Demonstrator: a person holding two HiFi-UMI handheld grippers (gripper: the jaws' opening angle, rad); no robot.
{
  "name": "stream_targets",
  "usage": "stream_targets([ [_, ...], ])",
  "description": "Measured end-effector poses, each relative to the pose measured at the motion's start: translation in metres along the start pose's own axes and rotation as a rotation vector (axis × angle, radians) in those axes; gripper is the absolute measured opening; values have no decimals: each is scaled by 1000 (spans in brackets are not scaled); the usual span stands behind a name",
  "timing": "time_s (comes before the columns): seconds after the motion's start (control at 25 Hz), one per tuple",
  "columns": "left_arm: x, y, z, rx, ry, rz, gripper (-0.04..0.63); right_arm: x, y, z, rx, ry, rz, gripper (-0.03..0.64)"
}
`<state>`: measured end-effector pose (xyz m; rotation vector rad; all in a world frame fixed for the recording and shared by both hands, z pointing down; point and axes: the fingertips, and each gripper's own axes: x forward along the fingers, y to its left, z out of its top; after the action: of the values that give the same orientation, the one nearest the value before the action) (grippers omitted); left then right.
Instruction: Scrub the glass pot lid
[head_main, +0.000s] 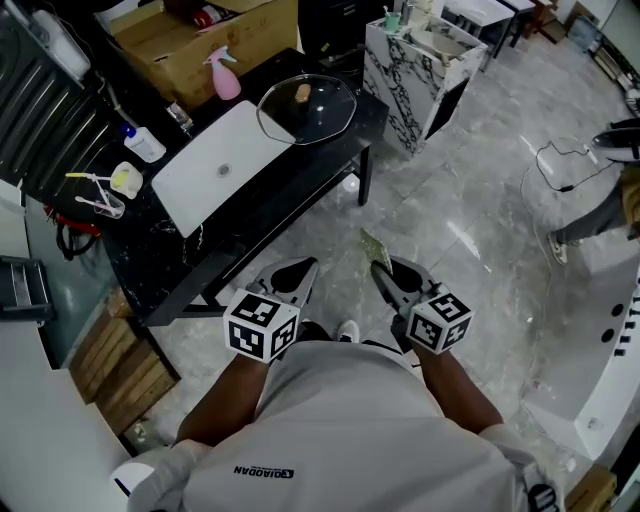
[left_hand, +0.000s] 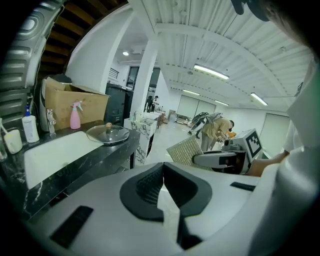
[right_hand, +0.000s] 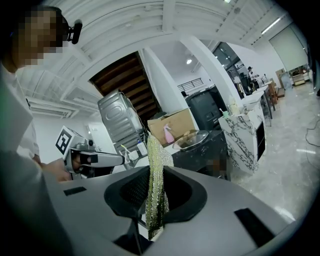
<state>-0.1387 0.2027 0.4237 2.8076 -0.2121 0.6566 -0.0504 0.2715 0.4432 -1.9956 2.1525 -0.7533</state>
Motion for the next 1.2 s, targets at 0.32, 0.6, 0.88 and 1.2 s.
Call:
stream_targets([
  [0.32, 37, 9, 11, -1, 20, -44, 15, 12, -32, 11, -6, 13, -27, 84],
  [0.6, 83, 44, 45, 6, -5, -72, 15, 38, -69, 32, -20, 30, -65, 84],
  [0.88, 118, 106, 81, 34, -2, -33, 15, 105, -102, 72, -52, 76, -56, 84],
  [1.2, 161, 187, 114, 79, 36, -33, 15, 194, -127, 116, -129, 126, -36, 84],
])
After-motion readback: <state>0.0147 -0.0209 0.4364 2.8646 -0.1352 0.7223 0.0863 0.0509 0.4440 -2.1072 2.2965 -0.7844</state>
